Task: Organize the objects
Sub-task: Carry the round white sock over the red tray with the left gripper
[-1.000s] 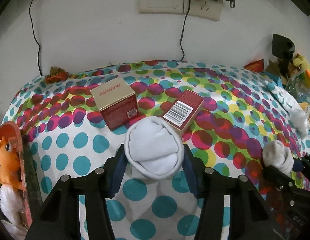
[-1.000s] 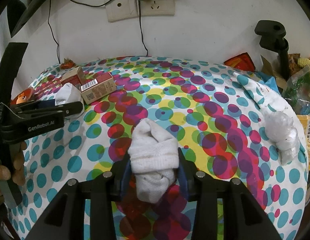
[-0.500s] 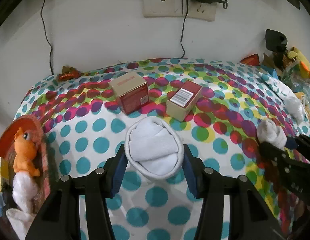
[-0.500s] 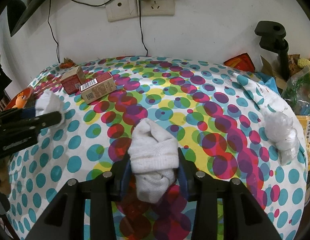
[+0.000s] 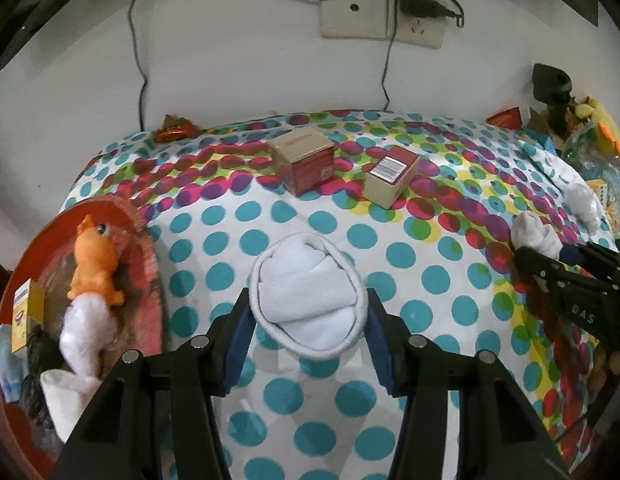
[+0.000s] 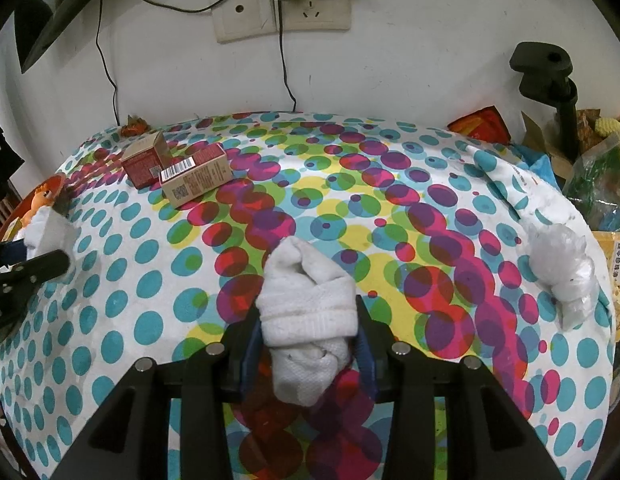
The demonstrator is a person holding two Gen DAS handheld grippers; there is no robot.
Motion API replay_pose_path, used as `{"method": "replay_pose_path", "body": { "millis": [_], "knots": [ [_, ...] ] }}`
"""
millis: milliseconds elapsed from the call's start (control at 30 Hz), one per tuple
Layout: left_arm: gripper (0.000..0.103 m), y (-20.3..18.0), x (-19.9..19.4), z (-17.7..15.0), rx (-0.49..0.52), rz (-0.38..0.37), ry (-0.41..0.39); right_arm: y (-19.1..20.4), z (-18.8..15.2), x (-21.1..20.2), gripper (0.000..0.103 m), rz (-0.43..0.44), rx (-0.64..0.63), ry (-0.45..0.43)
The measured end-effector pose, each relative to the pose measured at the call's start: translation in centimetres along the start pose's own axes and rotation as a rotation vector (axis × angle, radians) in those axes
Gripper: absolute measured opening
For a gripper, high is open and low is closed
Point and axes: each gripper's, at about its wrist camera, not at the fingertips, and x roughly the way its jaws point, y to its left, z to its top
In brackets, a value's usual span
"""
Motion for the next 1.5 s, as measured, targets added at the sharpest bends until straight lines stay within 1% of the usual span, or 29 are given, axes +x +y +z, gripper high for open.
{"method": "replay_pose_path", "body": {
  "millis": [133, 300, 433, 567, 800, 867, 1200, 1400, 1500],
  "knots": [
    [0.049, 0.6, -1.2, -0.5, 0.002, 0.013, -0.01, 0.0, 0.0, 0.0, 0.042, -0.007, -0.006, 0.001],
    [0.049, 1.4, -2.7, -1.3, 0.009, 0.011, -0.015, 0.3, 0.1, 0.1, 0.042, -0.019, -0.015, 0.003],
    [0.049, 2.4, -3.8, -1.9, -0.002, 0.008, -0.019, 0.5, 0.1, 0.1, 0.042, -0.028, -0.023, 0.005],
    [0.049, 3.4, -4.6, -2.2, -0.01, 0.022, -0.026, 0.6, 0.0, 0.1, 0.042, -0.035, -0.029, 0.006],
    [0.049, 5.9, -5.6, -2.7, -0.056, 0.039, -0.034, 0.8, 0.1, 0.2, 0.042, -0.047, -0.038, 0.008],
    [0.049, 6.9, -5.8, -2.8, -0.073, 0.042, -0.033, 0.8, 0.1, 0.2, 0.042, -0.046, -0.038, 0.008],
    [0.049, 13.0, -7.6, -3.9, -0.156, 0.109, -0.039, 0.9, 0.1, 0.2, 0.042, -0.049, -0.039, 0.008],
    [0.049, 16.7, -8.1, -4.9, -0.209, 0.165, -0.035, 0.9, 0.0, 0.2, 0.042, -0.051, -0.04, 0.009],
    [0.049, 18.5, -7.9, -5.7, -0.232, 0.19, -0.019, 0.9, 0.0, 0.2, 0.042, -0.053, -0.041, 0.009]
  ]
}}
